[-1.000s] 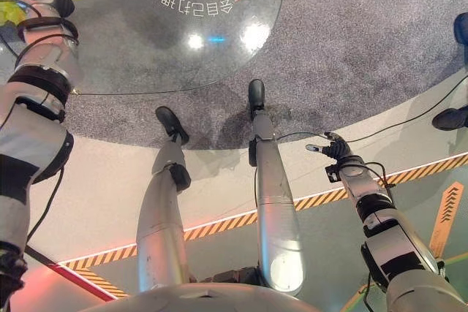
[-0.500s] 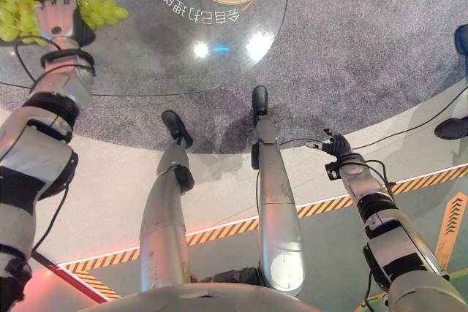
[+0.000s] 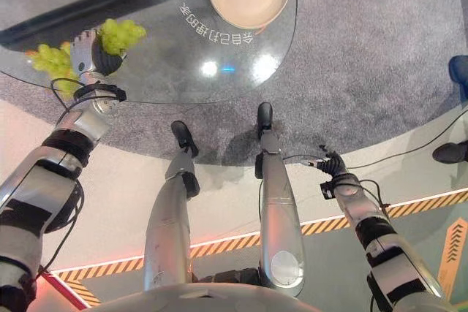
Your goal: Pick up fruits into the plate
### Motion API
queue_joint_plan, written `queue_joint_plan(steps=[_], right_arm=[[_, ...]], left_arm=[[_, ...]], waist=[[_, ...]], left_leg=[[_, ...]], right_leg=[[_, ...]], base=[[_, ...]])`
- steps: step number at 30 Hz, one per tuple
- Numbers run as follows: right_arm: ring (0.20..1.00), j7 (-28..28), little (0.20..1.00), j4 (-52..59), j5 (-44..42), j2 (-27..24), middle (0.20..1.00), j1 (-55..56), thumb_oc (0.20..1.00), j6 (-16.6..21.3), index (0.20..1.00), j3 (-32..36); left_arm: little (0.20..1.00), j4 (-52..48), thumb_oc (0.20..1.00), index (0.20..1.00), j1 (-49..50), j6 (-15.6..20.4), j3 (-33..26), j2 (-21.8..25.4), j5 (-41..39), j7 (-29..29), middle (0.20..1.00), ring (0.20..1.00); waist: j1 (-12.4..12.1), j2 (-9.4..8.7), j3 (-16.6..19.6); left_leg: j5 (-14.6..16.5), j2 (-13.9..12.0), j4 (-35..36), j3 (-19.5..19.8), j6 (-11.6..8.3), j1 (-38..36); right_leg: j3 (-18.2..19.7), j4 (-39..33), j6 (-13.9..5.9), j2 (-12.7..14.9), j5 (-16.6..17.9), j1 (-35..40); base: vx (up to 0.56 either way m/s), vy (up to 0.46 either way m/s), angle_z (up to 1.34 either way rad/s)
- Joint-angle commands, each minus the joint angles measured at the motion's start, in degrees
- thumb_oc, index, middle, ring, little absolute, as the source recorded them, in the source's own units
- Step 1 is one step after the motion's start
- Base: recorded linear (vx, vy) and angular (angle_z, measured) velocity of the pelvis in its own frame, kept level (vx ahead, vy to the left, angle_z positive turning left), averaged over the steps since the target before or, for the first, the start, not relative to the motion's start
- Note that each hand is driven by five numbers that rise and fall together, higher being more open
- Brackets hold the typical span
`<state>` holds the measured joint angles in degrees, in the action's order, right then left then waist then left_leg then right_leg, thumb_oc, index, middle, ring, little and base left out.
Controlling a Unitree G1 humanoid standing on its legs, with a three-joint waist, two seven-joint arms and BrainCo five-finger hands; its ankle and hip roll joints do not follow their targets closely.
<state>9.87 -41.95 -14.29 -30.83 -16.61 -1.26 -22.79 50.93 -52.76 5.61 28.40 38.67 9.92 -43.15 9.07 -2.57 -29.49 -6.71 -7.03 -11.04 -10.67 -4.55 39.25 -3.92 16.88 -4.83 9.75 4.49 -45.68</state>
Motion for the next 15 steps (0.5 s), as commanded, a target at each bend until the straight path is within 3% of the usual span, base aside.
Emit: queue_joint_plan(steps=[1, 8, 15], right_arm=[[1.000, 2.9, 1.000, 3.6, 2.0, -0.1, 1.000, 5.9, 1.000, 3.2, 1.000, 1.9], [1.000, 3.8, 1.000, 8.4, 6.0, 1.4, 1.000, 10.4, 1.000, 6.2, 1.000, 4.3], [1.000, 5.5, 1.000, 11.4, 8.5, 2.2, 1.000, 12.1, 1.000, 10.7, 1.000, 5.4]], left_arm=[[0.200, -5.0, 0.200, 0.200, 0.5, 6.4, -6.4, 2.0, -4.4, -7.1, 0.200, 0.200], [0.200, -14.7, 0.200, 0.200, 8.4, 14.7, -14.7, 0.5, -5.4, -11.5, 0.200, 0.200], [0.200, -20.2, 0.200, 0.200, 12.1, 18.8, -18.9, -0.4, -11.0, -6.2, 0.200, 0.200]], waist=[[-0.7, -0.71, -0.3], [-2.4, -0.67, -0.3], [-3.4, -1.00, -0.3]], left_leg=[[6.9, 5.6, -4.3, 2.3, -0.70, 0.5], [7.5, 5.8, -1.6, 2.8, -0.57, -6.4], [8.5, 5.6, -0.6, 2.6, -0.40, -13.7]], right_leg=[[-2.4, -3.1, -1.18, -3.1, -3.4, 5.1], [-4.1, -5.2, -1.55, -1.8, -3.9, 12.2], [-5.5, -6.0, -1.54, -1.1, -5.1, 19.8]], base=[[-0.03, 0.046, 0.01], [-0.02, -0.002, 0.04], [-0.01, -0.007, 0.06]])
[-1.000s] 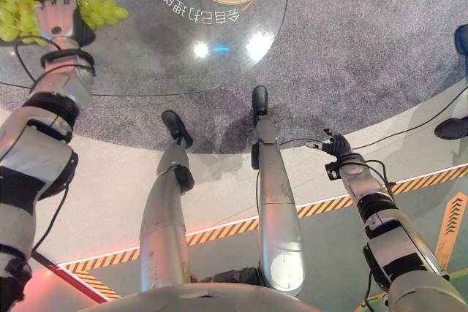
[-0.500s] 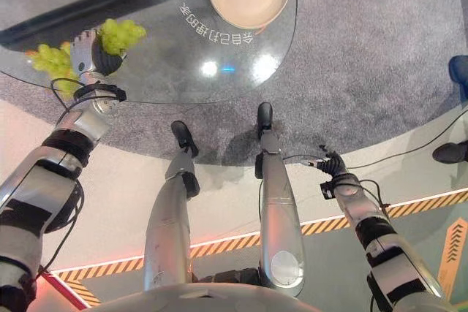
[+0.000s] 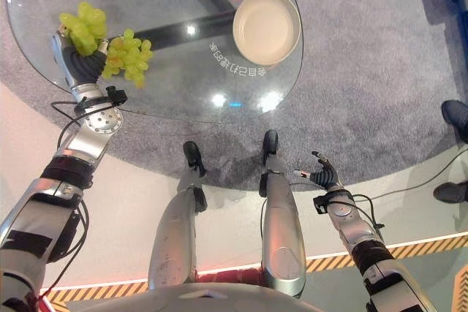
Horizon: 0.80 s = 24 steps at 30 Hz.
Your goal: Pick up fruits into the plate
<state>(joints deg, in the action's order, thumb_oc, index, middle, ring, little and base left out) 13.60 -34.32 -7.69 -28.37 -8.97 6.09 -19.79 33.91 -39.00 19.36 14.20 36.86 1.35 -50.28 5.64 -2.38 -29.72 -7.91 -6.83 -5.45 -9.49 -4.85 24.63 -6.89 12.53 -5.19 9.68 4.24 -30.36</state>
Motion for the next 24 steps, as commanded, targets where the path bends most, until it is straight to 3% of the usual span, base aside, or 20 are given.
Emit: queue_joint_plan(steps=[1, 4, 11, 15, 17, 19, 21, 23, 24], right_arm=[[1.000, 2.6, 1.000, 5.5, 2.2, -0.3, 1.000, 4.6, 1.000, 3.5, 1.000, 2.9], [1.000, 5.1, 1.000, 8.9, 2.5, -0.4, 1.000, 4.6, 1.000, 6.5, 1.000, 4.8], [1.000, 0.9, 1.000, 16.5, 6.3, -0.9, 1.000, 5.0, 1.000, 5.2, 1.000, 6.9], [1.000, -8.2, 1.000, 23.9, 4.1, -2.3, 1.000, 4.3, 1.000, 4.1, 1.000, 8.8], [1.000, -12.5, 1.000, 25.9, 3.6, -3.0, 1.000, 3.4, 1.000, 3.5, 1.000, 8.4], [1.000, -17.8, 1.000, 29.0, 0.0, -4.3, 1.000, 1.9, 1.000, 0.8, 1.000, 7.7], [1.000, -20.4, 1.000, 30.3, -1.0, -4.8, 1.000, 0.6, 1.000, -0.2, 1.000, 7.2], [1.000, -23.3, 1.000, 32.6, -3.0, -5.8, 1.000, -2.9, 1.000, -4.7, 1.000, 6.0], [1.000, -23.7, 1.000, 32.9, -3.1, -5.9, 1.000, -3.4, 1.000, -5.1, 1.000, 5.8]], left_arm=[[0.200, -4.5, 0.200, 0.200, -1.1, 5.5, -5.1, 1.4, -3.8, 2.7, 0.200, 0.200], [0.200, -8.6, 0.200, 0.200, 1.6, 6.3, -5.9, 1.0, -6.5, 6.9, 0.200, 0.200], [0.200, -19.6, 0.200, 0.200, 10.8, 6.5, -8.1, -0.2, -12.5, 18.3, 0.200, 0.200], [0.200, -26.9, 0.200, 0.200, 16.9, 5.4, -7.2, -2.8, -15.9, 29.1, 0.200, 0.200], [0.200, -29.3, 0.200, 0.200, 18.5, 4.8, -5.9, -3.7, -16.4, 31.8, 0.200, 0.200], [0.200, -31.7, 0.200, 0.200, 19.7, 3.1, -4.9, -4.3, -18.3, 36.4, 0.200, 0.200], [0.200, -33.3, 0.200, 0.200, 20.5, 1.5, -4.6, -4.5, -20.6, 41.0, 0.200, 0.200], [0.200, -35.4, 0.200, 0.200, 20.4, -1.1, -3.0, -3.8, -24.1, 47.5, 0.200, 0.200], [0.200, -35.6, 0.200, 0.200, 20.3, -1.6, -2.8, -3.6, -24.9, 48.9, 0.200, 0.200]], waist=[[0.0, -1.25, -0.1], [-0.1, -0.82, 0.4], [-0.8, 0.25, 7.1], [-1.4, 0.99, 12.7], [-1.9, 1.32, 14.8], [-2.7, 1.44, 17.0], [-3.3, 1.47, 18.5], [-4.1, 1.66, 20.8], [-4.2, 1.69, 20.9]], left_leg=[[9.8, 5.4, -5.8, 1.3, -0.12, -0.7], [10.0, 5.3, -4.3, 1.4, 0.03, -5.1], [9.8, 4.6, 1.0, 2.0, -0.06, -14.0], [10.0, 4.3, 3.4, 1.9, -0.04, -19.4], [10.2, 4.1, 4.0, 1.9, -0.01, -21.3], [9.8, 3.4, 5.5, 1.7, -0.15, -23.6], [9.5, 2.9, 6.6, 1.4, -0.33, -25.1], [9.2, 2.3, 7.4, 1.3, -0.57, -26.7], [9.2, 2.2, 7.4, 1.3, -0.61, -26.9]], right_leg=[[-2.6, -2.1, -1.29, -0.9, -4.9, 6.2], [-2.4, -2.8, -1.56, -0.7, -5.3, 10.5], [-2.4, -6.7, -2.24, -0.5, -5.3, 19.3], [-3.2, -9.5, -2.31, -0.6, -5.0, 25.0], [-3.9, -10.2, -2.38, -0.5, -4.9, 26.8], [-4.9, -11.5, -2.68, -0.1, -4.4, 29.2], [-5.6, -12.2, -2.82, 0.0, -4.3, 30.8], [-6.3, -12.3, -2.69, -0.1, -4.8, 32.7], [-6.4, -12.2, -2.66, -0.1, -4.9, 33.0]], base=[[-0.03, -0.002, 0.07], [-0.03, 0.019, 0.01], [0.10, -0.009, 0.01], [0.16, -0.009, 0.03], [0.12, -0.021, -0.01], [0.12, -0.048, 0.03], [0.11, -0.058, 0.06], [0.11, -0.055, 0.08], [0.07, -0.041, 0.03]])
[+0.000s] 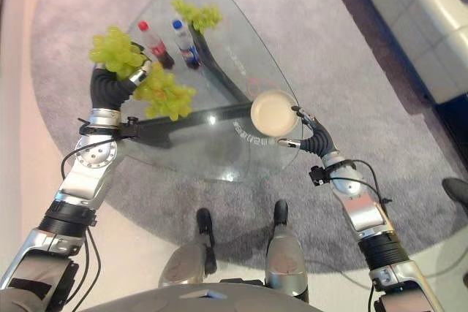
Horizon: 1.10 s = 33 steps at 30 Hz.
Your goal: Pick up fruits into the plate
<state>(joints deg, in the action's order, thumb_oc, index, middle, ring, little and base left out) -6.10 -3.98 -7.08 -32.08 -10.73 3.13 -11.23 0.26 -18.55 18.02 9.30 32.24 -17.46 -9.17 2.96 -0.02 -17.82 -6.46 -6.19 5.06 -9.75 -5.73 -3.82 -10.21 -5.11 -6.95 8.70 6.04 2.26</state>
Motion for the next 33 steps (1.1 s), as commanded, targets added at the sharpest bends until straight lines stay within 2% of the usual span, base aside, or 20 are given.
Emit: queue_joint_plan(steps=[1, 6, 12, 17, 20, 22, 26, 29, 30, 33], right_arm=[[1.000, -4.9, 1.000, 3.5, -4.6, -2.7, 1.000, -3.4, 1.000, -4.2, 1.000, -3.5], [1.000, -8.1, 1.000, 3.9, -2.7, -3.8, 1.000, -10.7, 1.000, -9.4, 1.000, -8.1], [1.000, -8.6, 1.000, 2.5, -5.1, -2.8, 1.000, -17.7, 1.000, -15.1, 1.000, -12.8], [1.000, -4.3, 1.000, 1.3, -7.4, 0.5, 1.000, -21.5, 1.000, -19.0, 1.000, -15.6], [1.000, -4.0, 1.000, 1.2, -10.2, 1.5, 1.000, -22.1, 1.000, -20.9, 1.000, -16.2], [1.000, -3.9, 1.000, 1.1, -14.8, 2.5, 1.000, -22.9, 1.000, -23.1, 1.000, -16.7], [1.000, -4.1, 1.000, 0.4, -18.5, 3.6, 1.000, -23.0, 1.000, -24.4, 1.000, -17.2], [1.000, -4.3, 1.000, -0.2, -26.3, 5.0, 1.000, -22.8, 1.000, -27.1, 1.000, -17.9], [1.000, -4.2, 1.000, -0.2, -26.3, 5.0, 1.000, -22.8, 1.000, -27.1, 1.000, -17.9], [1.000, -5.6, 1.000, -0.8, -36.1, 6.9, 1.000, -22.2, 1.000, -30.7, 1.000, -18.7]], left_arm=[[0.200, -2.8, 0.200, 0.200, -0.5, -1.2, 2.7, 1.6, -8.3, 10.5, 0.200, 0.200], [0.200, -4.9, 0.200, 0.200, -2.1, -5.1, 5.0, 3.4, -13.0, 16.7, 0.200, 0.200], [0.200, -8.6, 0.200, 0.200, -4.1, -7.8, 7.1, 4.5, -15.8, 19.3, 0.200, 0.200], [0.200, -10.5, 0.200, 0.200, -5.9, -8.4, 9.4, 2.9, -17.1, 21.5, 0.200, 0.200], [0.200, -11.5, 0.200, 0.200, -6.9, -9.0, 10.2, 2.5, -17.5, 21.7, 0.200, 0.200], [0.200, -11.9, 0.200, 0.200, -8.3, -9.4, 11.1, 2.4, -18.3, 22.1, 0.200, 0.200], [0.200, -12.1, 0.200, 0.200, -9.1, -9.6, 11.8, 2.2, -18.9, 23.1, 0.200, 0.200], [0.200, -12.7, 0.200, 0.200, -9.8, -9.8, 13.0, 2.0, -19.6, 23.5, 0.200, 0.200], [0.200, -12.7, 0.200, 0.200, -9.8, -9.8, 13.0, 2.0, -19.6, 23.5, 0.200, 0.200], [0.200, -12.7, 0.200, 0.200, -10.3, -8.0, 14.3, 1.6, -19.5, 24.1, 0.200, 0.200]], waist=[[-1.7, -0.58, 9.6], [-2.6, -0.52, 11.3], [-3.5, -0.59, 12.4], [-4.1, -0.74, 13.5], [-4.1, -0.78, 13.7], [-4.1, -0.89, 13.8], [-4.1, -0.95, 13.9], [-4.1, -1.11, 14.0], [-4.1, -1.11, 14.0], [-4.0, -1.27, 14.3]], left_leg=[[7.9, 1.4, -3.0, 1.6, 0.26, 0.9], [8.3, 1.2, -2.2, 1.5, 0.25, -1.5], [8.2, 0.6, -1.5, 1.2, 0.20, -3.1], [8.3, 0.3, -1.2, 1.2, 0.15, -3.9], [8.3, 0.2, -1.0, 1.1, 0.08, -3.9], [8.3, 0.1, -1.0, 1.0, 0.03, -4.0], [8.4, 0.0, -0.9, 0.9, 0.02, -4.1], [8.4, -0.2, -0.9, 0.7, 0.03, -4.3], [8.4, -0.2, -0.9, 0.7, 0.03, -4.3], [8.3, -0.3, -0.9, 0.5, 0.06, -4.4]], right_leg=[[-3.3, 5.6, -0.79, 0.9, -7.0, 1.0], [-3.8, 4.1, -0.92, 1.1, -6.9, 3.7], [-4.2, 3.4, -0.94, 1.3, -6.7, 5.3], [-4.3, 2.7, -0.99, 1.5, -6.5, 6.3], [-4.3, 2.5, -1.01, 1.4, -6.5, 6.4], [-4.3, 2.4, -0.99, 1.4, -6.5, 6.5], [-4.4, 2.3, -0.96, 1.5, -6.4, 6.5], [-4.4, 2.1, -0.96, 1.5, -6.3, 6.7], [-4.4, 2.1, -0.96, 1.5, -6.3, 6.7], [-4.3, 2.1, -0.90, 1.4, -6.4, 6.7]], base=[[0.03, -0.021, -0.01], [0.01, -0.005, 0.00], [0.00, 0.000, 0.00], [0.00, 0.000, 0.00], [0.00, 0.000, 0.00], [0.00, 0.000, 0.00], [0.00, 0.000, 0.00], [0.00, 0.000, 0.00], [0.00, 0.000, 0.00], [0.00, 0.000, 0.00]])
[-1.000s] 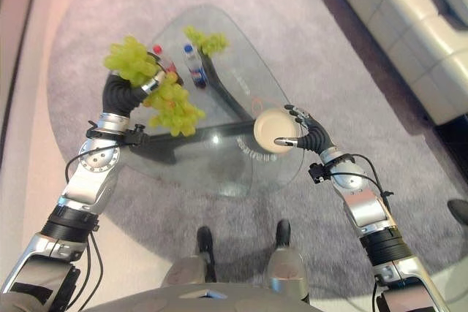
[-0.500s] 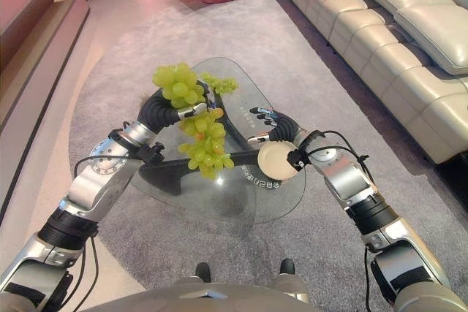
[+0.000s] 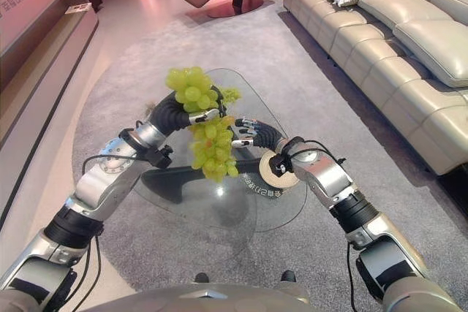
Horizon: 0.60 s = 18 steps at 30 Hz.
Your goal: Pick up fruits into the plate
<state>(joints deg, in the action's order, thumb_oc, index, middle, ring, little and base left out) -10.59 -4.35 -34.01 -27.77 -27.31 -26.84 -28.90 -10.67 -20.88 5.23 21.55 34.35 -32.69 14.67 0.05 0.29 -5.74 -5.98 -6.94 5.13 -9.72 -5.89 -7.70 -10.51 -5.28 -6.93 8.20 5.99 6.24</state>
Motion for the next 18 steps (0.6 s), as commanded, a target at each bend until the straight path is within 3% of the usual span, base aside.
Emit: queue_joint_plan(steps=[1, 8, 18], right_arm=[[1.000, -1.5, 1.000, -0.8, -11.4, 3.2, 1.000, -5.5, 1.000, -1.6, 1.000, -1.3], [1.000, -2.3, 1.000, -1.0, -21.8, 5.8, 1.000, -4.4, 1.000, -6.0, 1.000, -2.9], [1.000, -0.8, 1.000, 1.2, -23.8, 6.5, 1.000, -7.2, 1.000, -4.6, 1.000, -4.9]], left_arm=[[0.200, -1.7, 0.200, 0.200, -8.1, 5.2, 2.3, -0.6, -4.3, 0.4, 0.200, 0.200], [0.200, -1.9, 0.200, 0.200, -9.1, 6.4, 4.2, -1.1, -4.7, 1.5, 0.200, 0.200], [0.200, -2.3, 0.200, 0.200, -10.8, 5.4, 5.8, -2.0, -10.1, 1.3, 0.200, 0.200]], waist=[[-1.2, -1.63, 2.3], [-1.3, -1.89, 2.8], [-1.0, -2.05, 3.0]], left_leg=[[7.8, 0.4, -0.9, 0.4, 0.19, -0.5], [7.7, 0.1, -0.9, 0.2, 0.05, -0.6], [7.5, -0.2, -0.9, -0.2, 0.03, -0.6]], right_leg=[[-4.1, 2.3, -0.91, 1.9, -6.3, 2.8], [-4.4, 2.0, -0.94, 1.9, -6.1, 3.0], [-4.0, 1.6, -0.83, 1.8, -5.8, 2.9]], base=[[0.00, 0.000, 0.00], [0.00, 0.000, 0.00], [0.00, -0.003, -0.03]])
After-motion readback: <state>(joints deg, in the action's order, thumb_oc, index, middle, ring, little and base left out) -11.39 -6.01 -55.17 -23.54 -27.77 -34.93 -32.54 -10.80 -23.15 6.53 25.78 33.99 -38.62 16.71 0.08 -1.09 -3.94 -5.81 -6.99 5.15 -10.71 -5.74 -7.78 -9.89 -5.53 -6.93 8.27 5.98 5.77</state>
